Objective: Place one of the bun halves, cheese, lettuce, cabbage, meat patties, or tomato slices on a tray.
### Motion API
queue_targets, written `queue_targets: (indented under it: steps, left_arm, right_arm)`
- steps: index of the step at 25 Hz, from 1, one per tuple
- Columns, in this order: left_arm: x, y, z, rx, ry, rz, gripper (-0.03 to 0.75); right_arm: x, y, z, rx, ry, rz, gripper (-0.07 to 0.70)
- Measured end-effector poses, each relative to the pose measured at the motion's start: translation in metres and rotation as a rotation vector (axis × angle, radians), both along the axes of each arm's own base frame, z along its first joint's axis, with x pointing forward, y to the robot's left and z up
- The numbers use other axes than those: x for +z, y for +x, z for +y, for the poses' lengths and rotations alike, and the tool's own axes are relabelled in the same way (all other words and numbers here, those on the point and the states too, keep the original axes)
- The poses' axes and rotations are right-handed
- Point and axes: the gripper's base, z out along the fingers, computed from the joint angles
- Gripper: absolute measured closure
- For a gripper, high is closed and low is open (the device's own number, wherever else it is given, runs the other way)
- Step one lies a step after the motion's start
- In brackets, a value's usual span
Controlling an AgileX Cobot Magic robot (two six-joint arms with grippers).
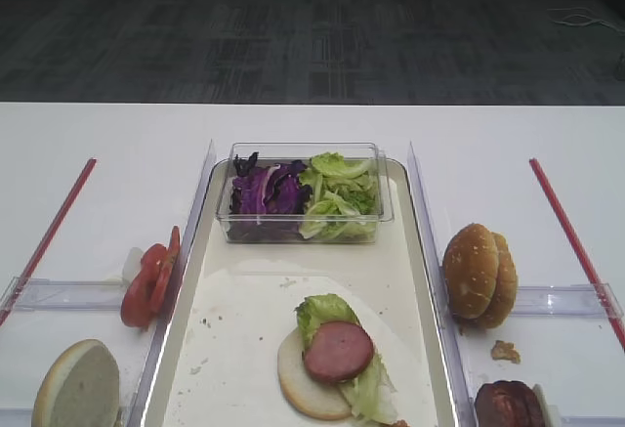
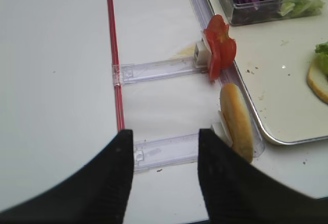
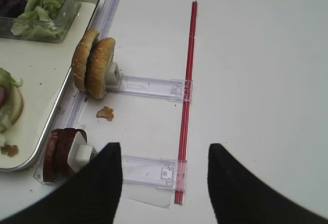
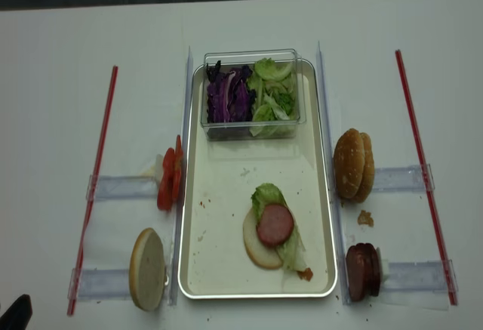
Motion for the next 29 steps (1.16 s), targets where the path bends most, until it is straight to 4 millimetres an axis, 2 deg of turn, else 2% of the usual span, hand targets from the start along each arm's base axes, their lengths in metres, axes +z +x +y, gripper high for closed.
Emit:
queue_targets:
  steps: [29]
  left_arm:
    - [0.0, 0.0, 0.0, 0.0, 0.0, 0.0, 0.429]
  right_arm:
    - [-0.0001, 0.0012, 0.0, 0.004, -0.006, -0.011, 0.248]
